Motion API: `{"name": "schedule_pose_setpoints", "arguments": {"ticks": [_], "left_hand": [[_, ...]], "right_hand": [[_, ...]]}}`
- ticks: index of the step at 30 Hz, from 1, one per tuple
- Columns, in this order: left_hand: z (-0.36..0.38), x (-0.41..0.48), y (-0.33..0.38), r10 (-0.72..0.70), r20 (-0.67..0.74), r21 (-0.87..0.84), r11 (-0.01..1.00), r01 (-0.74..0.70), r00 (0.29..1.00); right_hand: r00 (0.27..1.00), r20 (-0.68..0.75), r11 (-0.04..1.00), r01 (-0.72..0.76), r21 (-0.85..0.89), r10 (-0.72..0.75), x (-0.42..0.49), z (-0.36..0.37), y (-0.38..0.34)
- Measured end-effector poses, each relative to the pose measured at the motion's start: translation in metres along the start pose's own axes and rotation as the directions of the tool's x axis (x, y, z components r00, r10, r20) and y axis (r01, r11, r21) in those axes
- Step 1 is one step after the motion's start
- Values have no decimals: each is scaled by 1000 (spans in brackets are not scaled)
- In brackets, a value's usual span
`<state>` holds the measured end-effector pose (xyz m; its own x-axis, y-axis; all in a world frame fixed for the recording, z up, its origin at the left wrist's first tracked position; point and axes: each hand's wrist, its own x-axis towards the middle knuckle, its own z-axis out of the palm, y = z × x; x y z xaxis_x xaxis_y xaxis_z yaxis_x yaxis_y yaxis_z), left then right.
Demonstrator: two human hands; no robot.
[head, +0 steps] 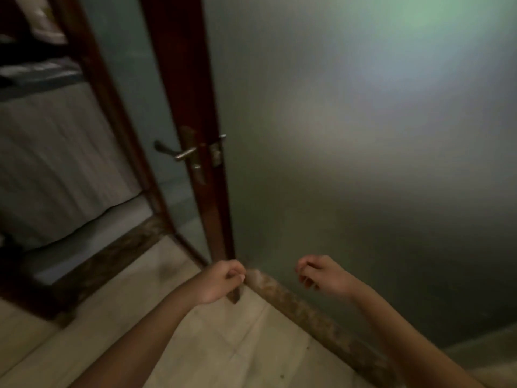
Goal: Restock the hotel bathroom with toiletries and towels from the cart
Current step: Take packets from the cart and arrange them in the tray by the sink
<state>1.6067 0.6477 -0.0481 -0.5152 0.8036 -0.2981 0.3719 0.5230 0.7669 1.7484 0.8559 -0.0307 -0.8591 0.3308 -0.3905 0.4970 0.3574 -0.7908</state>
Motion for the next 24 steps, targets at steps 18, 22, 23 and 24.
{"name": "schedule_pose_setpoints", "arguments": {"ticks": [18, 22, 23, 24], "left_hand": [[-271, -137, -219, -295, -493, -158, 955, 250, 818], [-322, -134, -245, -318, -548, -166, 948, 271, 774], [-336, -129, -252, -312, -564, -175, 950, 259, 765], [-352, -123, -261, -323, -571, -194, 946, 259, 755]], "right_hand": [[861, 459, 954, 287, -82, -220, 200, 264, -305], [826, 504, 945, 322, -55, -252, 262, 297, -350], [821, 510, 944, 327, -49, -258, 279, 304, -361], [815, 516, 943, 331, -41, -264, 296, 309, -372]]}}
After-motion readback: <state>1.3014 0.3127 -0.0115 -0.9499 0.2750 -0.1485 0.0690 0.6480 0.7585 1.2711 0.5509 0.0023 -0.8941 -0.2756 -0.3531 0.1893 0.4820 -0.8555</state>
